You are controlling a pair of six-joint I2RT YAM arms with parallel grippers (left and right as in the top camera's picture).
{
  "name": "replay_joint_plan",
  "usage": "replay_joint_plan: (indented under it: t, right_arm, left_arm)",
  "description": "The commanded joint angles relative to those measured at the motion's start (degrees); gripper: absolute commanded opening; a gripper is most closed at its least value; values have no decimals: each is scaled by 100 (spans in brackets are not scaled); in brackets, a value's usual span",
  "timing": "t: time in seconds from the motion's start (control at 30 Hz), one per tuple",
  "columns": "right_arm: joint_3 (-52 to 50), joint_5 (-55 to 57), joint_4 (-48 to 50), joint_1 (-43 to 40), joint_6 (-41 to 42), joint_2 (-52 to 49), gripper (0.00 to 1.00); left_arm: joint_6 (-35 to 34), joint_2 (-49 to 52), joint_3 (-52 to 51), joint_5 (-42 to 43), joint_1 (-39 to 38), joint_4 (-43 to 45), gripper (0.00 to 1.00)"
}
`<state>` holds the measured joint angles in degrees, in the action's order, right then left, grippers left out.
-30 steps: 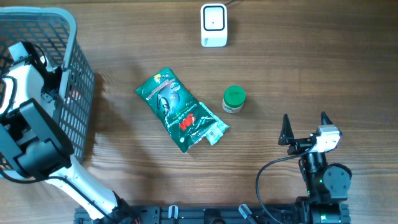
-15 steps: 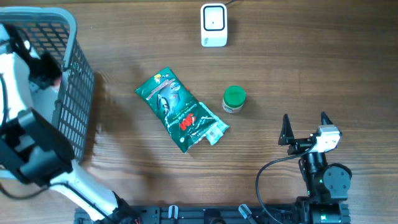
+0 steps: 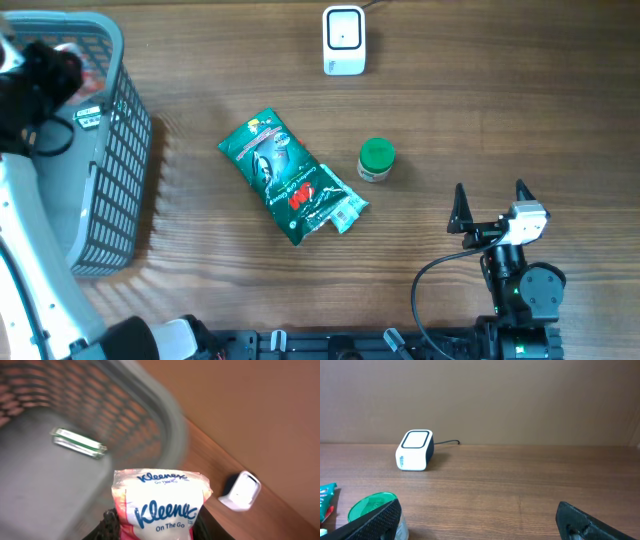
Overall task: Scan the item barcode
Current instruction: 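Carry the Kleenex pack with the left gripper and drop it right of the jar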
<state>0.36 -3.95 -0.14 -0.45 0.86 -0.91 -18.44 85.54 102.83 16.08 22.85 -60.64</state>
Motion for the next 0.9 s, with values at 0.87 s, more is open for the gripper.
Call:
replay_joint_plan:
  t: [0.87]
  right_arm:
    - [-2,79,15,-26,72,9,100]
  left_arm:
    - [-1211,2732,52,-824,-6953,2179,31]
